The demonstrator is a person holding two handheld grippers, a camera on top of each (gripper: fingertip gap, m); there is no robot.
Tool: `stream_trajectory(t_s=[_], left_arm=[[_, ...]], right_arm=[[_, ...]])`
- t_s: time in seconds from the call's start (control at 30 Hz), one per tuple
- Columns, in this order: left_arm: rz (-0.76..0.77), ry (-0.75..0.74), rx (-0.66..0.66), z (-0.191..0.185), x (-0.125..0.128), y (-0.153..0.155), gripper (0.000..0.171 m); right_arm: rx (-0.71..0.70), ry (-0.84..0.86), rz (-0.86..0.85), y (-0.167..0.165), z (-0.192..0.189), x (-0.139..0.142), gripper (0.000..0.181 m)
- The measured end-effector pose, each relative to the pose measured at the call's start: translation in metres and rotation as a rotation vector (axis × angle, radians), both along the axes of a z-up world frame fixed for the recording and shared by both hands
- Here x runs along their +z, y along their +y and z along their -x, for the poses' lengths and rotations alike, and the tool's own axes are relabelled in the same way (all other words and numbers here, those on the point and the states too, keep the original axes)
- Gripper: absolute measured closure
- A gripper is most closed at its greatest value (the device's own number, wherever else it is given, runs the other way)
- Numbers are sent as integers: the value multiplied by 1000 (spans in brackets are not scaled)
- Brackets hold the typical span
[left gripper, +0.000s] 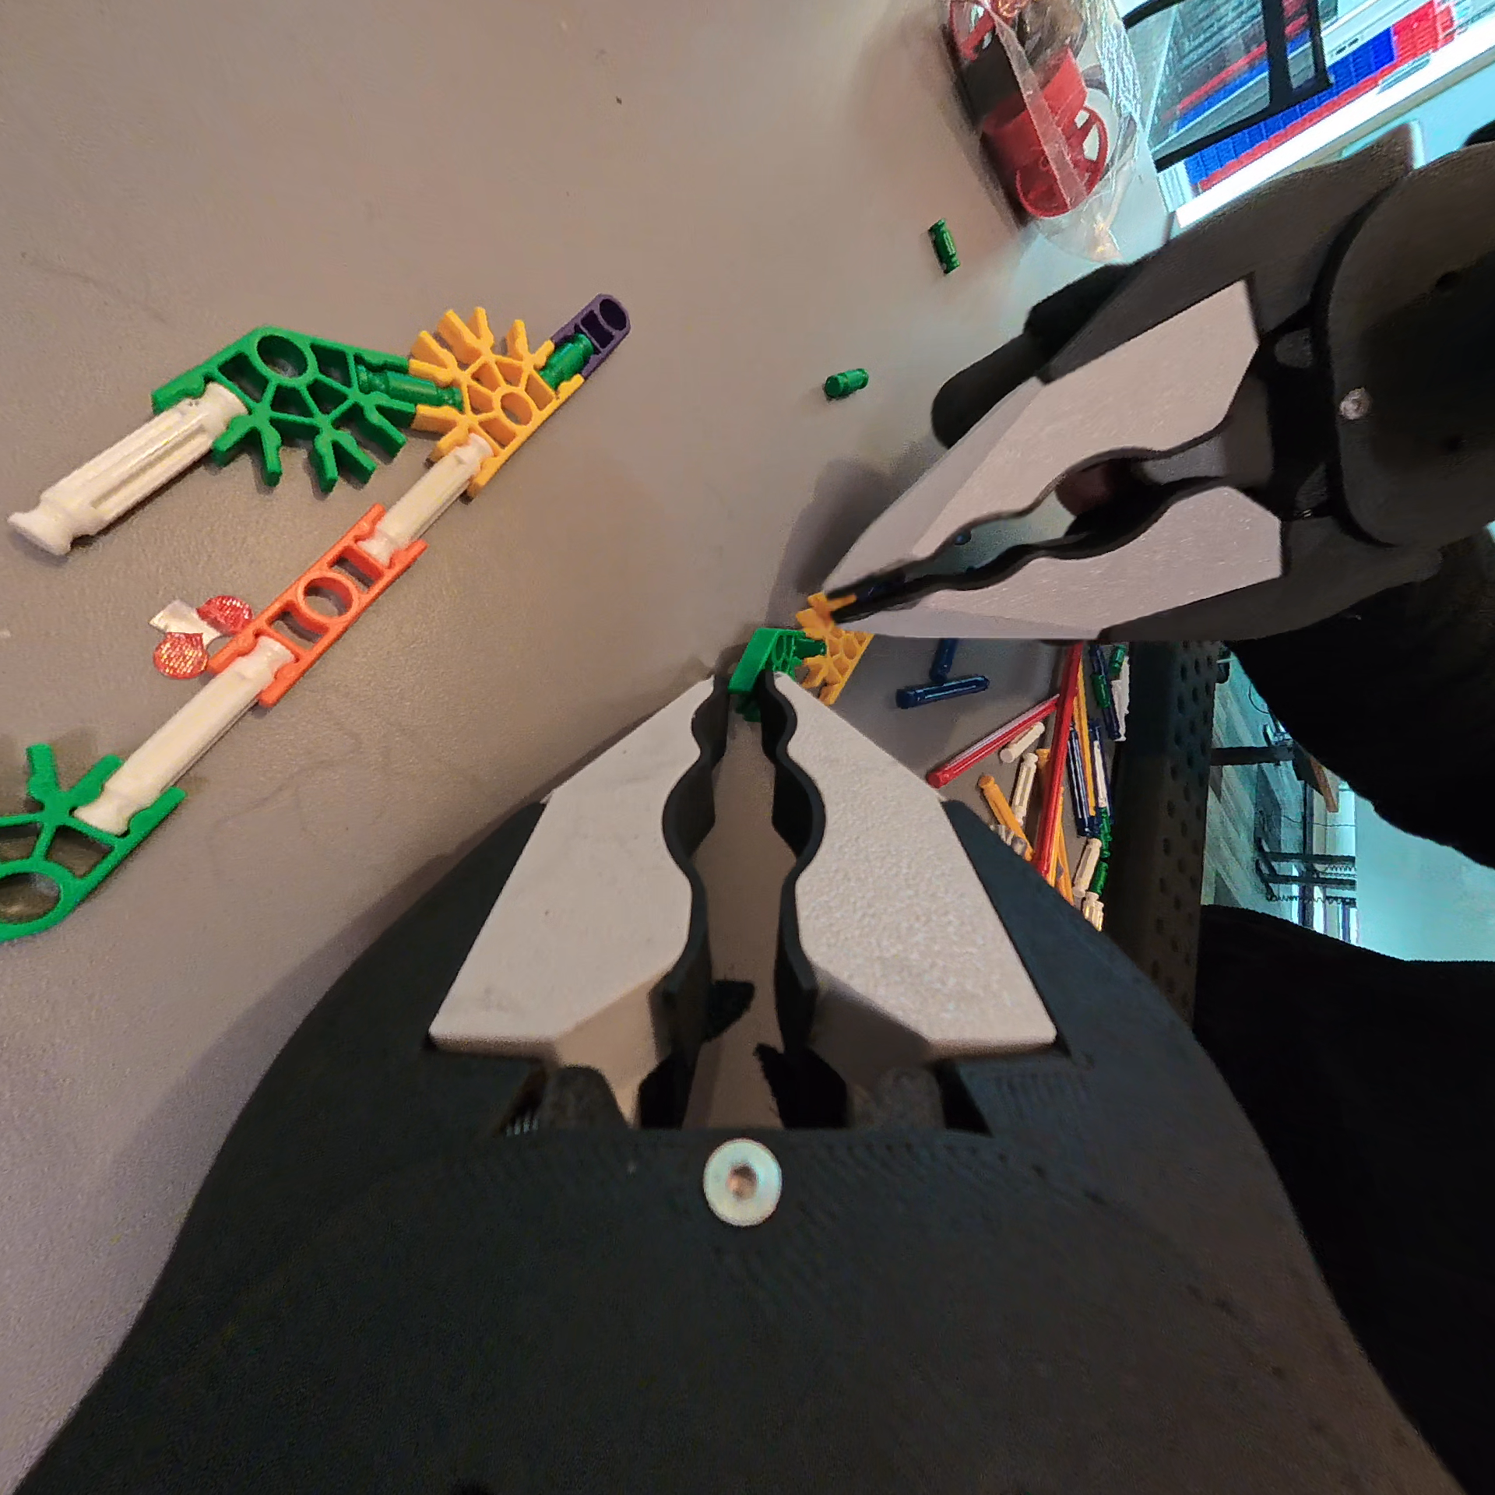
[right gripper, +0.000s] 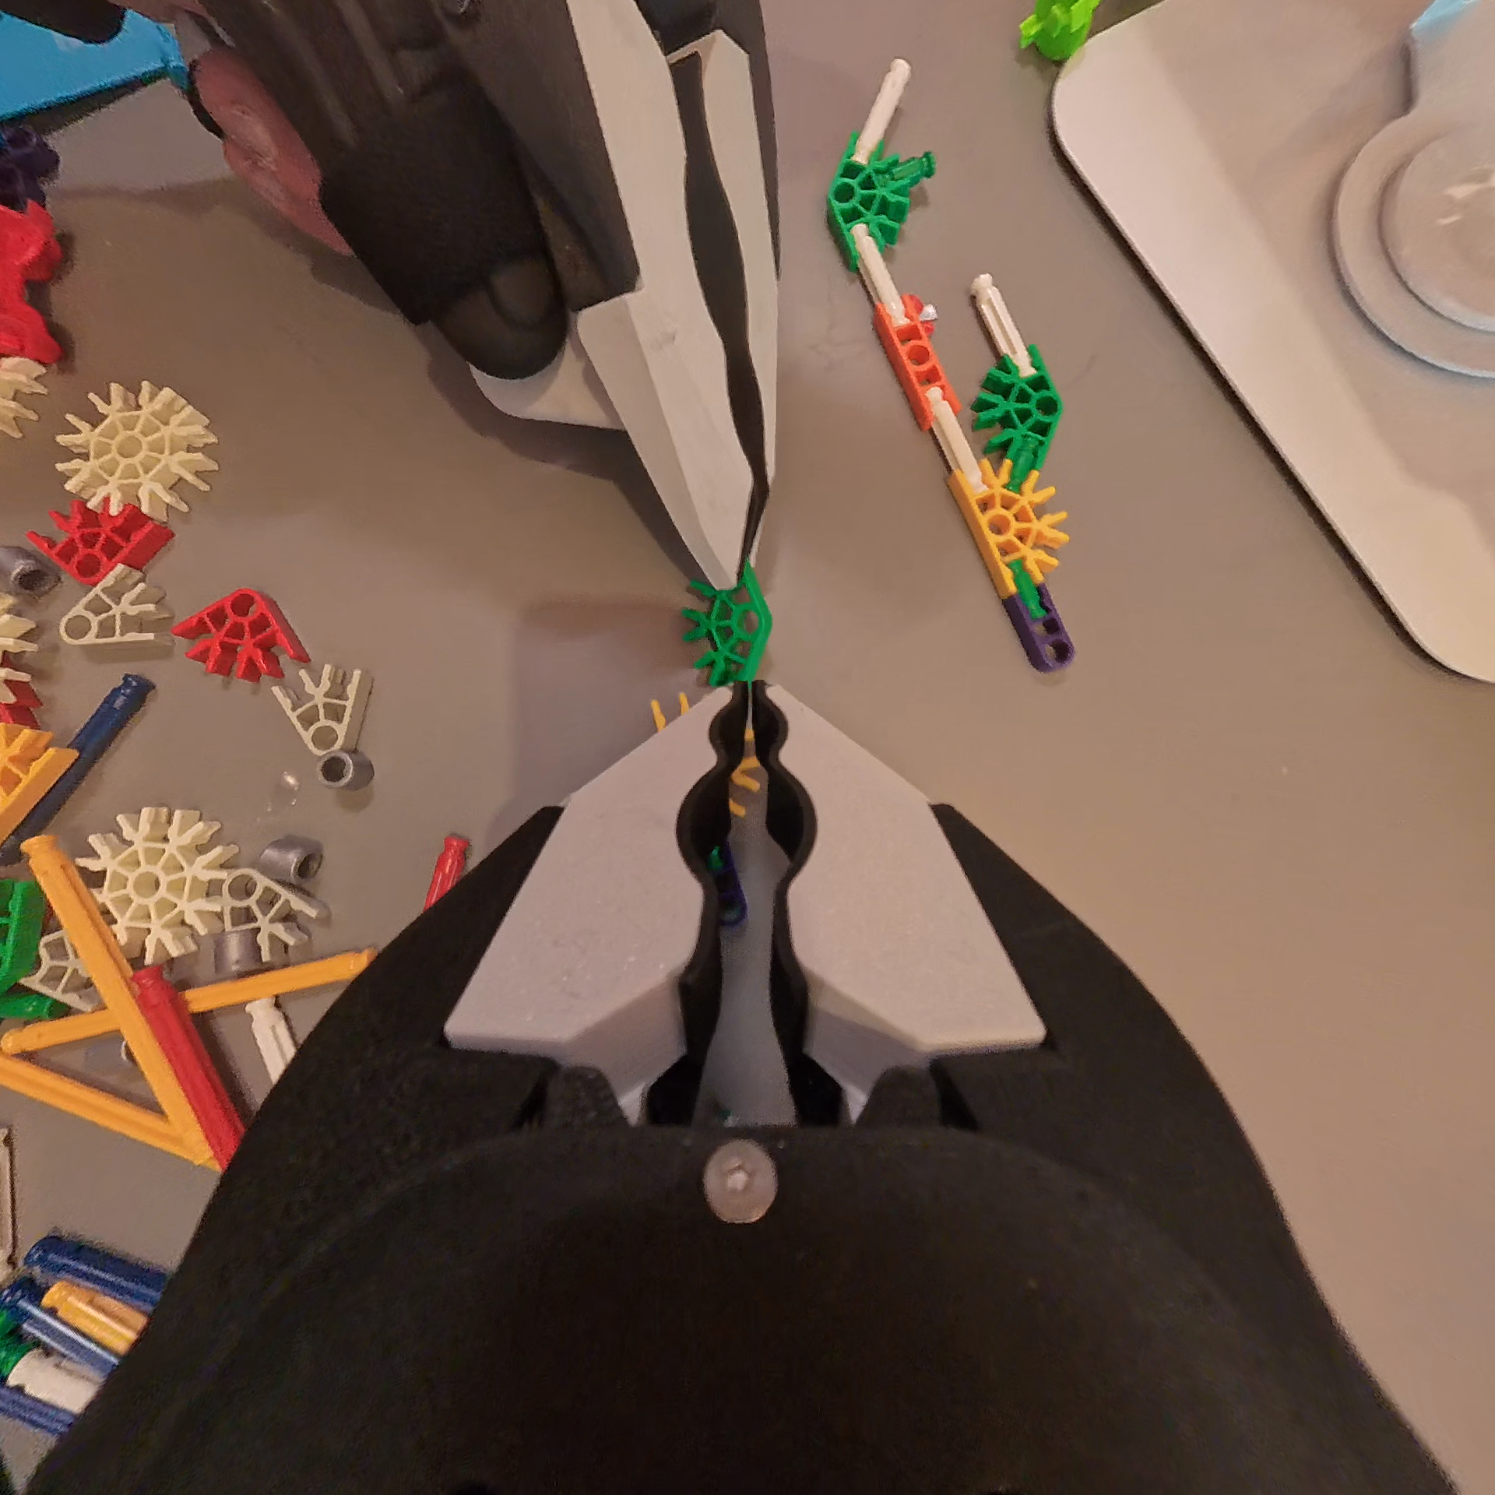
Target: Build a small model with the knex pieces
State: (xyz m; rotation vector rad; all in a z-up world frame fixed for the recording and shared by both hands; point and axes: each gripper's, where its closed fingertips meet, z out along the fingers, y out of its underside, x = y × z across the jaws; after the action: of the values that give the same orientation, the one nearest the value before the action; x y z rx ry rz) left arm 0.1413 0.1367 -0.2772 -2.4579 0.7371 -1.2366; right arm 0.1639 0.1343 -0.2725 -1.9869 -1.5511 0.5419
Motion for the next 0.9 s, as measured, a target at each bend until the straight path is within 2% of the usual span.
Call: stream_trajectory(t_s=[0.13, 0.27, 0.4, 0.53, 0.6, 0.7, 0.77, 0.9], left_arm=[[-7, 17, -5, -1, -1, 0, 166], [-46, 80, -13, 2, -4, 0, 165], [-121, 114, -34, 6, 3, 0, 149], [-308, 194, -128, 7, 11, -1, 142], [-424, 255, -235, 1, 9, -7, 142], [-510, 362, -321, -2, -5, -8, 145], [-532, 365, -327, -6, -9, -6, 150], [-531, 343, -337, -8, -9, -4, 150]], right_arm=[[-45, -45, 66, -9, -13, -5, 160], [-35, -60, 46, -12, -15, -12, 161], [-31, -53, 47, -11, -14, -12, 161], [-26, -42, 48, -11, -15, -12, 161], [-18, -43, 45, -11, -15, -13, 161], [-6, -46, 42, -11, -14, -13, 161], [0, -48, 39, -10, -14, -13, 161], [9, -49, 35, -10, -15, -13, 161]])
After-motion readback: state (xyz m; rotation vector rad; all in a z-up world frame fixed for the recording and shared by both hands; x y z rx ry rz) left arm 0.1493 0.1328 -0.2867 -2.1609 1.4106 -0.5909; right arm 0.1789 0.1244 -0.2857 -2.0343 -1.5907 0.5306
